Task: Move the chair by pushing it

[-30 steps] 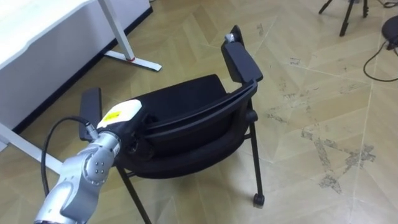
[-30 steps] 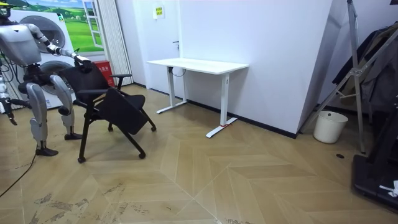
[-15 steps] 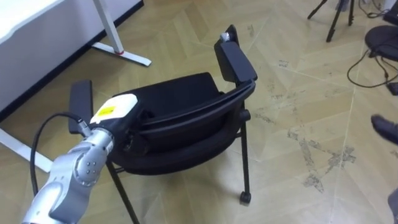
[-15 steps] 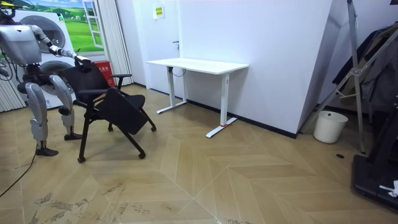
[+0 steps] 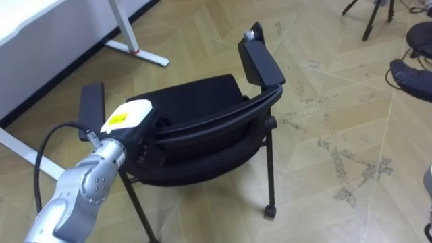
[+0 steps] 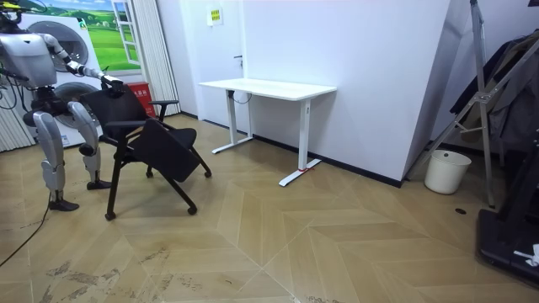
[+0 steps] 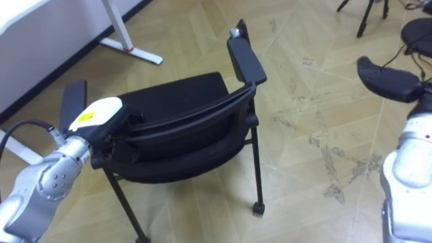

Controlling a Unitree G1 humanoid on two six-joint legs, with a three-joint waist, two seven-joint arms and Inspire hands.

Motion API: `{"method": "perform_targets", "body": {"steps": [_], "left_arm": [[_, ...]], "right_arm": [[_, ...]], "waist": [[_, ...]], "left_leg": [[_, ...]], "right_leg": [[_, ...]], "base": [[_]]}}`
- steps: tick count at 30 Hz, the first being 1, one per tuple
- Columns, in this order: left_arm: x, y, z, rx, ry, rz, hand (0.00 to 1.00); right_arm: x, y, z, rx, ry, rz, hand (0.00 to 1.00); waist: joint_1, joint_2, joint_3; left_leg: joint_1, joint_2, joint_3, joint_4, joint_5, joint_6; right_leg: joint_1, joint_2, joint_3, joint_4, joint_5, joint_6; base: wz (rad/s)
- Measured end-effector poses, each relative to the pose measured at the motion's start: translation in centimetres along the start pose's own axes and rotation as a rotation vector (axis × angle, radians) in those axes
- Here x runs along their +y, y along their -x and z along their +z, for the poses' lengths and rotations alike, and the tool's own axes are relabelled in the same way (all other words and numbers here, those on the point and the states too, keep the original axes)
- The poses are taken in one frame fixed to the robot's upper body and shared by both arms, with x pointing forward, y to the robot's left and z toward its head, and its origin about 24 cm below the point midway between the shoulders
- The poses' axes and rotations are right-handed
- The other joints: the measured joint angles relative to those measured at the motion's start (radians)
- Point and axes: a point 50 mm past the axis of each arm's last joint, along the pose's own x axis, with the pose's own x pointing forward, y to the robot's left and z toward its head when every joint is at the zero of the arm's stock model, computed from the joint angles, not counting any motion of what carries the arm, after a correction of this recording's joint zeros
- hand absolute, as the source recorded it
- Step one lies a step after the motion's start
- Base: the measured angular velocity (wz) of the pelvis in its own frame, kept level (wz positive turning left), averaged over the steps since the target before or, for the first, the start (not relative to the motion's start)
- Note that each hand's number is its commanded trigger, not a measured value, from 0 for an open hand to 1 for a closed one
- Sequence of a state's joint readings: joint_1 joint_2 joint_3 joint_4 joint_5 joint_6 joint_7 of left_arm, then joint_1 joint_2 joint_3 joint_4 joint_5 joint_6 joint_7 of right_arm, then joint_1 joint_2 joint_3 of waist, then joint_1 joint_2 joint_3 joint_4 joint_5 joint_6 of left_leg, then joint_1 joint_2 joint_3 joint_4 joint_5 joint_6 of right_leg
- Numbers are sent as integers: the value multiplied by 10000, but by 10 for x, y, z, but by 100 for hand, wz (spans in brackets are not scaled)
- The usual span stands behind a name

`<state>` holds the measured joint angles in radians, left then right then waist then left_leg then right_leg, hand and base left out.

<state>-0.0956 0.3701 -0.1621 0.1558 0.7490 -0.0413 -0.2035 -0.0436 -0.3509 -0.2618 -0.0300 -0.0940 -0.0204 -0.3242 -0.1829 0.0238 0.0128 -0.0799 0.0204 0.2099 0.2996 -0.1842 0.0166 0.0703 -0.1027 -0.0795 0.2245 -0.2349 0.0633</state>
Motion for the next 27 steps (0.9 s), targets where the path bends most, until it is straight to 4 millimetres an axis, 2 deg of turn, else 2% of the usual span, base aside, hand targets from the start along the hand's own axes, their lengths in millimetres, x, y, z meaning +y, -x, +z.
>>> {"method": "perform_targets", "body": {"steps": [10,18,22,27], "left_arm": [[3,-2,4,-357,-115,-76,100],[9,-2,4,-711,-437,-92,100],[12,0,1,-802,-700,-124,100],[14,1,-1,-822,-841,-184,100]], "right_arm": [[34,0,18,-1135,1358,3499,0],[34,-3,20,-1518,3178,5207,0],[34,-8,26,-1900,4286,5982,0],[44,-9,31,-2264,5001,6687,0]], "waist": [[310,-55,32],[403,-317,110],[459,-523,84],[490,-611,74]], "left_leg": [[56,18,104,-94,0,-3],[52,29,82,-82,3,-7],[64,33,56,-74,5,-10],[46,37,30,-20,4,-10]], "right_leg": [[6,-6,-37,-13,7,-6],[10,-7,-97,-22,8,-8],[-3,2,-109,-23,9,-8],[21,6,-138,-26,14,-17]], "base": [[-3],[0],[0],[0]]}}
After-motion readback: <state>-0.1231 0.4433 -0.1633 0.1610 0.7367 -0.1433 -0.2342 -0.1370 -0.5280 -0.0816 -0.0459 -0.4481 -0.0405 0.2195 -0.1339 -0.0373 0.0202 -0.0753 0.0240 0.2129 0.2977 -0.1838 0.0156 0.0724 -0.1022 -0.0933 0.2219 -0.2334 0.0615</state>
